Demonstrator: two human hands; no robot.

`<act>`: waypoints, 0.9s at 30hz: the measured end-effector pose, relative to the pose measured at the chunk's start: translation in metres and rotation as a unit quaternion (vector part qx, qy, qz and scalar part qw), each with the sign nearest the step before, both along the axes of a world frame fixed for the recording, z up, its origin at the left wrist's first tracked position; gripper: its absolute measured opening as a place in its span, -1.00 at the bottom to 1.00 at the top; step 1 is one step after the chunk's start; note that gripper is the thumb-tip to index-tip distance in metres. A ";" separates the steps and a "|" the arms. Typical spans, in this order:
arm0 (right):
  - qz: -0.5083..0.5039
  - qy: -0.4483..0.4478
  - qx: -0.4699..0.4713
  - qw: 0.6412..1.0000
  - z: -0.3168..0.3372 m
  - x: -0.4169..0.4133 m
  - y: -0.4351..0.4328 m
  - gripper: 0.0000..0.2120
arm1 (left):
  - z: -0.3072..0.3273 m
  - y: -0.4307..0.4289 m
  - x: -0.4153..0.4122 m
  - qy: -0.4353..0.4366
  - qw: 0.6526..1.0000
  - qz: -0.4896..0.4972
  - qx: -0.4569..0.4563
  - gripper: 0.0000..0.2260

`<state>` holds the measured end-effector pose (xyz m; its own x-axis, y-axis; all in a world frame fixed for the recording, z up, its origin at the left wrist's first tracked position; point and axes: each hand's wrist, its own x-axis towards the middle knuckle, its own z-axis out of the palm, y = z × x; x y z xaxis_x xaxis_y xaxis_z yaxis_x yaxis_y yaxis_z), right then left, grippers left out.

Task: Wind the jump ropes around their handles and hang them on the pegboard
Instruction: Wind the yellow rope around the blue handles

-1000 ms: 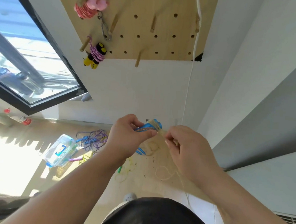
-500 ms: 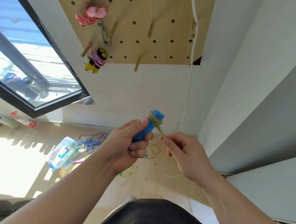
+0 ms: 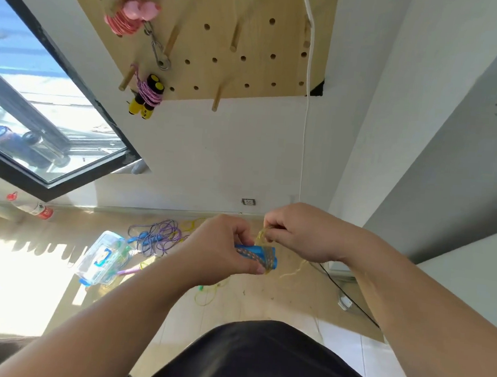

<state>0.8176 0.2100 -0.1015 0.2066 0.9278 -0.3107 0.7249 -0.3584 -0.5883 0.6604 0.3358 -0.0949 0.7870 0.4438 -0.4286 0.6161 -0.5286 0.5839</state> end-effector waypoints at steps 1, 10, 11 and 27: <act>-0.007 -0.010 0.005 1.000 0.001 -0.005 0.001 -0.82 | -0.003 0.001 0.001 0.002 0.999 0.005 0.045 -0.68; -0.182 0.052 0.209 0.959 0.000 -0.036 -0.014 -0.88 | -0.001 0.008 0.002 -0.130 0.928 0.257 -0.236 -0.70; -0.195 0.058 0.234 0.951 -0.002 -0.039 -0.016 -0.89 | 0.000 0.007 0.002 -0.130 0.914 0.262 -0.281 -0.74; -0.325 0.148 0.307 0.882 -0.005 -0.046 -0.029 -0.81 | 0.007 -0.002 0.009 -0.248 0.837 0.295 -0.388 -0.83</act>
